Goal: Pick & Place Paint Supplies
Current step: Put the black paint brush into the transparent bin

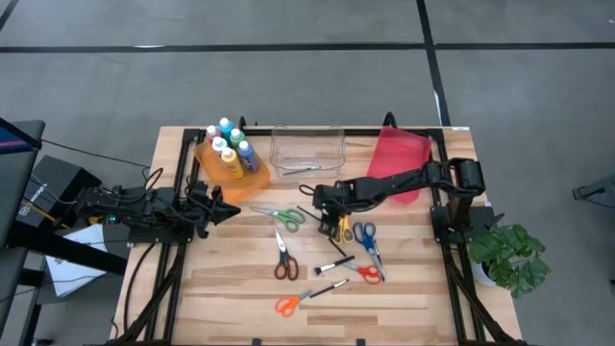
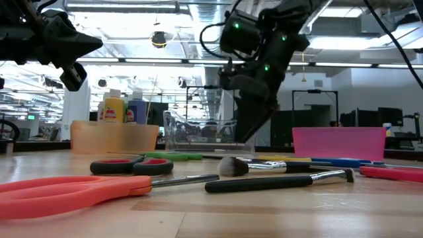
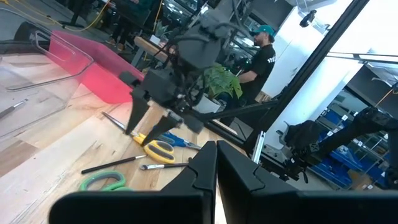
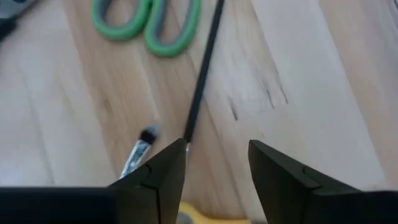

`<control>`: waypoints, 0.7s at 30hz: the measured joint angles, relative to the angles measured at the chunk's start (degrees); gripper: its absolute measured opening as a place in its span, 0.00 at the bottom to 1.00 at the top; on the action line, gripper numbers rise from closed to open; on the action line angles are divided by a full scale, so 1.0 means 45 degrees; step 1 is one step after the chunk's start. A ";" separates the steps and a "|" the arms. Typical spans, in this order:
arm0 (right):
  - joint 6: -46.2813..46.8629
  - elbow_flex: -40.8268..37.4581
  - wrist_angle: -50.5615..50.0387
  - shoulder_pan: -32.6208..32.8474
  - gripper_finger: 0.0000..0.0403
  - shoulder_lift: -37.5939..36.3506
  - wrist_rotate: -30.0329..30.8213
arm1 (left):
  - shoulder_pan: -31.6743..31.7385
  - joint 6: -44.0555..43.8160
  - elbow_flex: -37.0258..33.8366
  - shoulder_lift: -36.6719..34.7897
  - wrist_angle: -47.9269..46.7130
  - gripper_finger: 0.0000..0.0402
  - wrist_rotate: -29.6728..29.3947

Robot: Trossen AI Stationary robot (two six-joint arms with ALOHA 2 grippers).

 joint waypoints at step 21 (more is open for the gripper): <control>-0.0996 0.6562 -0.6542 0.0020 0.48 0.4357 -0.1017 | -0.0001 -0.0002 0.0000 0.0000 0.0032 0.01 -0.0012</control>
